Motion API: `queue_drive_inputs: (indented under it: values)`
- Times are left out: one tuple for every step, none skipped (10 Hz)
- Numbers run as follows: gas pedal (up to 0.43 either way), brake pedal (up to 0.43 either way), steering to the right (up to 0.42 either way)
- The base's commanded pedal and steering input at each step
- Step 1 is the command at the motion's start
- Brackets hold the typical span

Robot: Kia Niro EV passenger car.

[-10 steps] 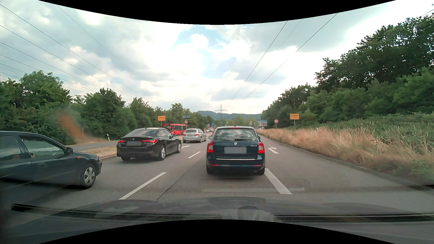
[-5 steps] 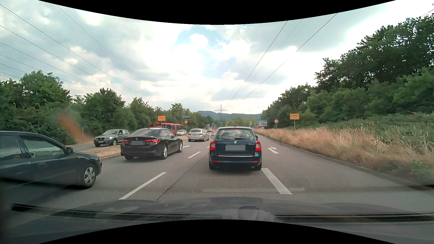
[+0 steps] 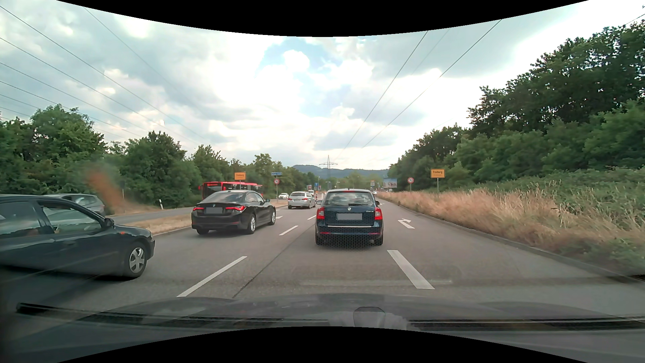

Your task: Follow the waypoints while adhering to traffic rules and regulations

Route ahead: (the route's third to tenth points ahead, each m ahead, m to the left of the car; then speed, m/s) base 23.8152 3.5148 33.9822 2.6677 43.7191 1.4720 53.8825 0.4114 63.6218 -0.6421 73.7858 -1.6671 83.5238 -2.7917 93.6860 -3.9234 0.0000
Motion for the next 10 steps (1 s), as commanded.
queue_drive_inputs:
  values:
    - [0.000,0.287,0.001]
    - [0.000,0.287,0.001]
    - [0.000,0.287,0.000]
    - [0.000,0.287,0.001]
    - [0.000,0.280,0.000]
    - [0.000,0.226,0.001]
    - [0.000,0.152,0.000]
    - [0.000,0.098,0.001]
    - [0.000,0.055,0.000]
    - [0.000,0.024,0.000]
